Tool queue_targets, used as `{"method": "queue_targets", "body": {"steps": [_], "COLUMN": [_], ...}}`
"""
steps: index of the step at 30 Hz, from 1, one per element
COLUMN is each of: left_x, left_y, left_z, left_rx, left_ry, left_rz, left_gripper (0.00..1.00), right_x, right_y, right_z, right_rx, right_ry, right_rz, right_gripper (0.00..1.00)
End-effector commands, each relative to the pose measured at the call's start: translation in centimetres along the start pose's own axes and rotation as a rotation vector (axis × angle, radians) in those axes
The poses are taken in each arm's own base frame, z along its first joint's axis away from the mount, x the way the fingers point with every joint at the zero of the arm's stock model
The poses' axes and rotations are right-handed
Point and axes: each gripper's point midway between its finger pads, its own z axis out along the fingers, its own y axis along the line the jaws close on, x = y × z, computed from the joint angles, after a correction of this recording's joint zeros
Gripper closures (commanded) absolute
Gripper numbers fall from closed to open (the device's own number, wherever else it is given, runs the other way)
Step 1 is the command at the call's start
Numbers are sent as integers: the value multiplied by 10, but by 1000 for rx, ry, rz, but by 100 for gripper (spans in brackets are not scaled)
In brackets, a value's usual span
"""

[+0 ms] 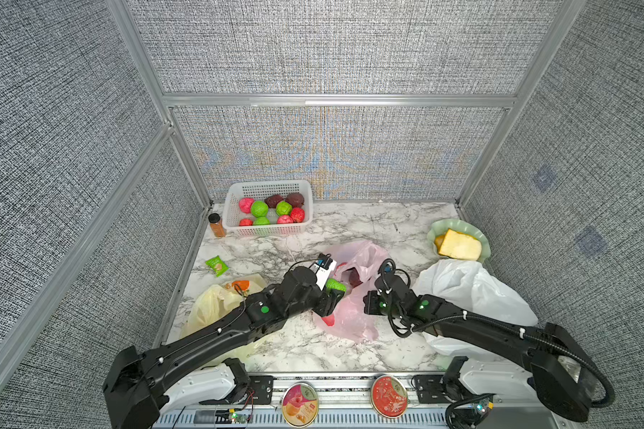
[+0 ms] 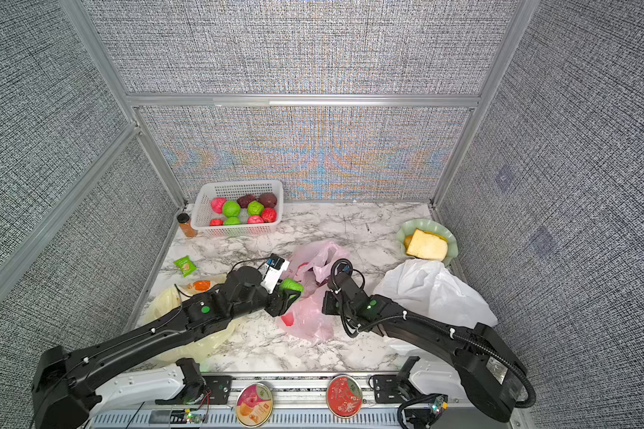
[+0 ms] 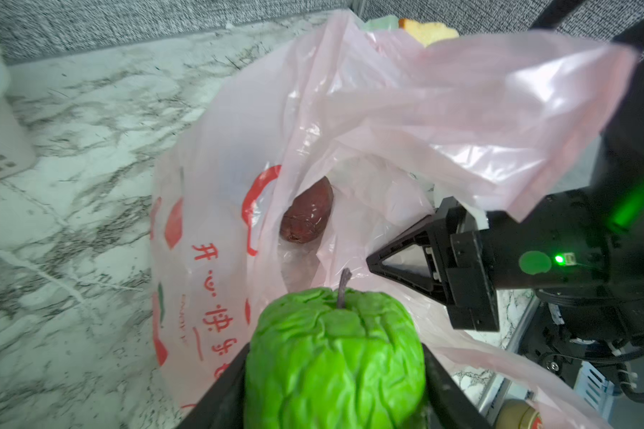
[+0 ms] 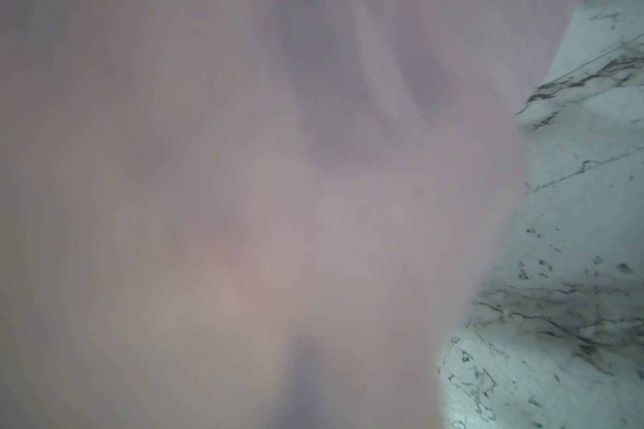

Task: Untie the knot of a plastic bag & take out the apple
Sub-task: Pick up the apple from the plastic bag, then place the apple in the basket.

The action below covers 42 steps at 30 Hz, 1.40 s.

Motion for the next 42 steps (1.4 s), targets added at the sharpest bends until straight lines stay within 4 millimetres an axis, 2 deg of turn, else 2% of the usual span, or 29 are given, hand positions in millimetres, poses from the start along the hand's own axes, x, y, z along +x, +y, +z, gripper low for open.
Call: {"method": "queue_targets", "body": {"steps": [1, 6, 11, 13, 16, 24, 30, 34, 37, 42], "left_x": [-10, -29, -58, -71, -87, -117, -133, -134, -136, -140], "left_y": [26, 79, 116, 130, 163, 281, 354, 390, 410, 420], "left_z": [-18, -51, -59, -52, -38, 0, 33, 57, 64, 65], "left_rx": [-134, -390, -554, -565, -571, -560, -567, -595, -643, -667], "left_ry": [-98, -187, -160, -128, -87, -35, 11, 62, 75, 63], "left_rz": [31, -24, 2, -4, -35, -197, -256, -286, -291, -290], "left_gripper": [47, 46, 46, 46, 46, 45, 45, 41, 38, 32], "right_x": [-3, -11, -15, -15, -15, -15, -14, -13, -12, -10], "right_y": [-3, -4, -6, -7, -7, -8, -11, -14, -15, -17], "right_z": [-1, -2, -2, -2, -2, -5, -6, -5, -4, -4], "right_rx": [15, 19, 21, 22, 19, 8, 15, 23, 22, 23], "right_ry": [-2, -9, -16, -13, -13, -22, -21, -22, -24, -20], "right_rz": [-6, -14, -9, -6, 0, 18, 25, 31, 41, 48], "right_gripper": [100, 100, 100, 100, 100, 100, 100, 100, 100, 100]}}
